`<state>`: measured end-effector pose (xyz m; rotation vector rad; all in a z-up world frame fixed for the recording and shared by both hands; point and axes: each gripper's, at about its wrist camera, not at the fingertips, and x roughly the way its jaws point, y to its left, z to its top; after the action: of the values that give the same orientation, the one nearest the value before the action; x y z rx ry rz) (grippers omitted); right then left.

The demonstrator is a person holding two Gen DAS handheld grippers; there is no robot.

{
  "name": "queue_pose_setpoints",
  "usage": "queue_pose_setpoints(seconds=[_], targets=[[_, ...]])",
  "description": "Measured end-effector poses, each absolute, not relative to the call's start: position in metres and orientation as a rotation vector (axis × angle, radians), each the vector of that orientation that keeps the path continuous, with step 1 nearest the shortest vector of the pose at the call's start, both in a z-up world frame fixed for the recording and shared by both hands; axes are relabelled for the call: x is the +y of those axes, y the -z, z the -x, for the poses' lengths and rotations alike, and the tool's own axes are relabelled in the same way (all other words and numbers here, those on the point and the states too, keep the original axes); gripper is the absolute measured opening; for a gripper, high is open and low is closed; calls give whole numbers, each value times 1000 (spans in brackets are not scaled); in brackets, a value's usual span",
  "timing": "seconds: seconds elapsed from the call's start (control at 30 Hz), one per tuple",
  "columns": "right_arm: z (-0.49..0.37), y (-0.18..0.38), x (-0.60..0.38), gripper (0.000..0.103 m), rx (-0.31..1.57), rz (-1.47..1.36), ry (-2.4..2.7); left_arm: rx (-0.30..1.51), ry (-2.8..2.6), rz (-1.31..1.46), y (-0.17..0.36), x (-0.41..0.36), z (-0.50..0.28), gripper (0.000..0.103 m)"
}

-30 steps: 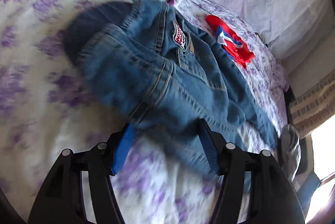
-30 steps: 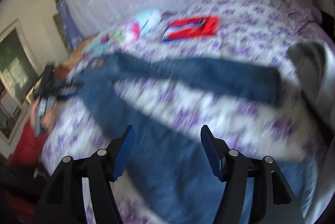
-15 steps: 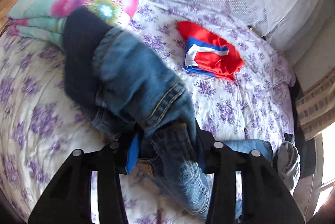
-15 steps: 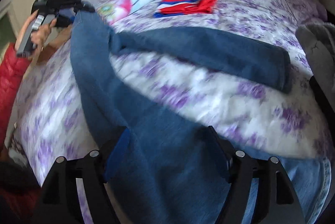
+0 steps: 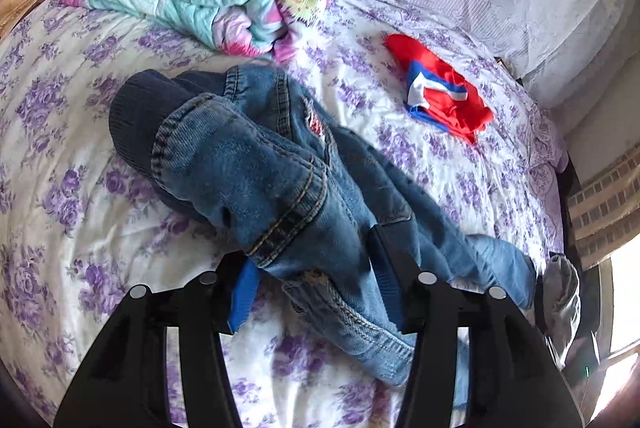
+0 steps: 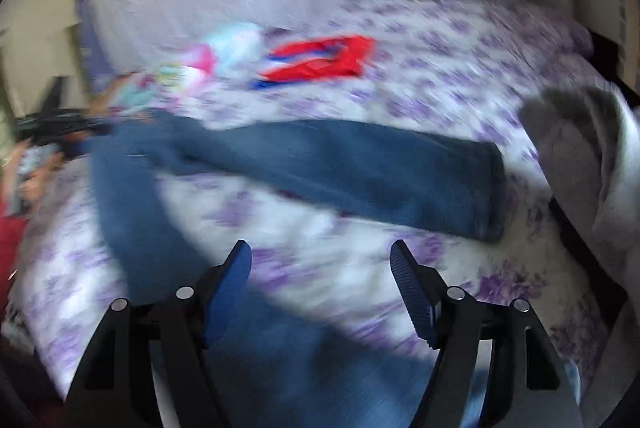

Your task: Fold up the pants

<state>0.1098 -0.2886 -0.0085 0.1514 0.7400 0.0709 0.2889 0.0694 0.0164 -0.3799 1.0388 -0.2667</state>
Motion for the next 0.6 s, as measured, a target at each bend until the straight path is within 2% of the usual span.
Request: queue_pose_setpoints(seconds=[0.1, 0.23, 0.4, 0.6], targets=[[-82, 4, -265, 73, 768, -142, -181, 1029, 254, 365, -22, 57, -295, 50], [-51, 25, -241, 70, 872, -187, -262, 1017, 260, 385, -26, 47, -307, 51], [-32, 39, -233, 69, 901, -219, -268, 1013, 269, 381, -32, 35, -319, 51], [-29, 23, -236, 69, 933, -239, -351, 1020, 253, 369, -37, 24, -327, 51]])
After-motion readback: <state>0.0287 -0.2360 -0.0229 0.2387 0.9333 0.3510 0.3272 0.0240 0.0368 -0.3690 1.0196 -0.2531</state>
